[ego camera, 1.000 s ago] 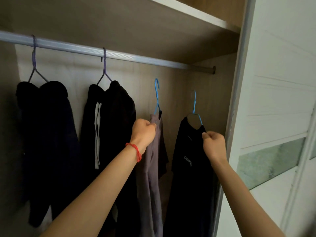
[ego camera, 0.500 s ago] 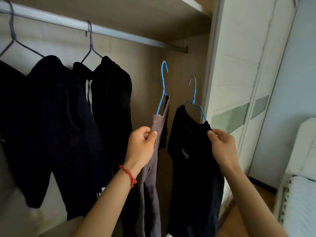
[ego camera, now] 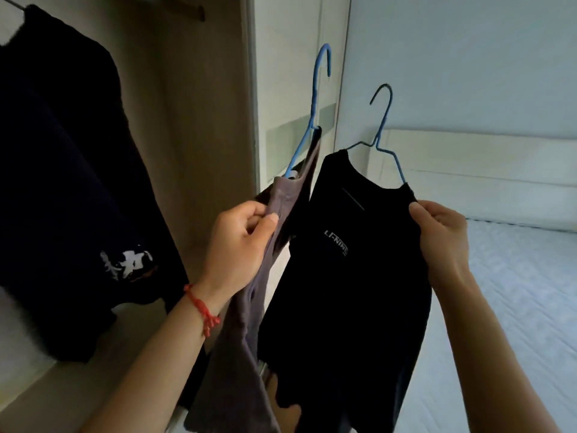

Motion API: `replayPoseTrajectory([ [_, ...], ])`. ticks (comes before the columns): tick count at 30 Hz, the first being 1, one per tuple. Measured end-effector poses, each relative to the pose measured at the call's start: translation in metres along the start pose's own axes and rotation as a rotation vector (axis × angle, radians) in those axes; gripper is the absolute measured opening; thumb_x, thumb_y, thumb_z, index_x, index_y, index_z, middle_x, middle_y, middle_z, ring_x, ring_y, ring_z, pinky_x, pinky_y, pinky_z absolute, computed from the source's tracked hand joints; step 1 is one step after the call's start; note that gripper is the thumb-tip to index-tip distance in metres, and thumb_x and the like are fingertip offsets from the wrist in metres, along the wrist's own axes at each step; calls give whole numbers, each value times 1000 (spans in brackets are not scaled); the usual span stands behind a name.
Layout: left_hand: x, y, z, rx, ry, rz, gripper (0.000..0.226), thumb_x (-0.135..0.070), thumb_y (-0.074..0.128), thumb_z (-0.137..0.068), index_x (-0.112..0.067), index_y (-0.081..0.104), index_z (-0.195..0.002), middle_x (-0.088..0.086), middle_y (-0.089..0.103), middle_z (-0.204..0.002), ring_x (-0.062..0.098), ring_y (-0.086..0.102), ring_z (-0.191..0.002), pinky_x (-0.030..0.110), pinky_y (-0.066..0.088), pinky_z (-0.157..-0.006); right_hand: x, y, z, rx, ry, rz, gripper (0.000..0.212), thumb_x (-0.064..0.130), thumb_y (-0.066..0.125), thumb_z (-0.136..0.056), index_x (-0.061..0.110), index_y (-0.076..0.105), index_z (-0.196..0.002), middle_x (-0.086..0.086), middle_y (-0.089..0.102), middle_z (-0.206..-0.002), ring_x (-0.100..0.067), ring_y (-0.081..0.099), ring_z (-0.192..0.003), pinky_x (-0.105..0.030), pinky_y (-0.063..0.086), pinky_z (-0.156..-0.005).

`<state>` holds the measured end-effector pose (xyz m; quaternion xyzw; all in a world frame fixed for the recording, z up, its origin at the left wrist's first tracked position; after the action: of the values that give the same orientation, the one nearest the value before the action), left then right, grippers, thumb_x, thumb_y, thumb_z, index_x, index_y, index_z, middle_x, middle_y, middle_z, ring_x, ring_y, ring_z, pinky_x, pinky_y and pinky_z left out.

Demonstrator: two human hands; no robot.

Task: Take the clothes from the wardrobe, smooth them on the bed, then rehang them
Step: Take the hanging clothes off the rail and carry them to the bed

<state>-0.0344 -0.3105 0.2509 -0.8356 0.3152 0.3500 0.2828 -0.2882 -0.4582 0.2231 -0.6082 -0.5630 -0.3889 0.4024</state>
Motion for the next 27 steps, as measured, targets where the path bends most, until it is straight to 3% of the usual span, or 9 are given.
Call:
replayPoseTrajectory([
  [4,-17,54,18,142,14,114,23,-6,55,-87,-15,56,-66,-9,52,-39,3,43,-41,9,29,-42,-11,-56,21,-101,57,66,30,15,49,-88,-14,58,-89,-10,47,-71,-18,42,-66,-27,31,-58],
  [7,-21,101,33,244,-2,174,27,-8,54,-88,-22,54,-64,-10,54,-42,4,44,-42,12,32,-45,-21,-98,42,-192,99,121,28,16,48,-89,-8,62,-87,-12,49,-69,-19,43,-63,-26,34,-56],
  [10,-23,143,55,319,-32,259,21,-15,55,-87,-20,56,-67,-7,58,-47,5,46,-45,16,35,-48,-31,-142,64,-289,129,180,28,17,48,-90,-5,64,-88,-11,52,-69,-18,46,-63,-24,36,-56],
  [13,-30,184,83,402,-25,315,15,-19,54,-86,-12,59,-74,9,61,-57,13,48,-48,21,39,-49,-45,-183,89,-392,155,258,28,19,47,-91,-1,65,-88,-11,54,-70,-17,47,-61,-16,38,-46],
  [16,-24,226,113,482,-64,355,21,-8,53,-89,-19,55,-71,-1,53,-54,3,49,-49,10,35,-46,-68,-214,118,-500,204,328,28,19,45,-92,0,64,-85,-7,54,-64,-6,45,-52,-12,34,-43],
  [19,-2,271,146,552,-144,335,24,-11,53,-89,-23,51,-69,-5,51,-57,2,47,-49,10,33,-49,-101,-229,146,-566,284,370,22,17,43,-94,6,62,-88,0,56,-66,-6,49,-56,-16,37,-50],
  [24,54,347,218,800,-331,206,13,-15,52,-90,-10,54,-79,-5,50,-62,8,47,-58,12,34,-54,-187,-234,183,-617,472,475,22,14,43,-93,1,60,-88,-12,61,-83,-26,55,-80,-30,36,-69],
  [27,95,377,260,932,-466,128,33,-12,55,-87,-13,45,-55,-3,42,-52,2,43,-47,24,30,-59,-245,-237,206,-587,637,567,22,15,40,-94,3,53,-80,-12,55,-82,-28,53,-82,-30,33,-69],
])
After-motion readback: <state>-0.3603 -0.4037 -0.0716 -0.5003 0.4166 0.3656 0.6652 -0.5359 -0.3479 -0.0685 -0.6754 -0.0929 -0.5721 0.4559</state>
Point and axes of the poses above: each hand's wrist, its own z-axis away from the middle knuckle, its own y-axis out of the palm, x = y × z, the point moved 10 cm from there along -z, towards the middle knuckle
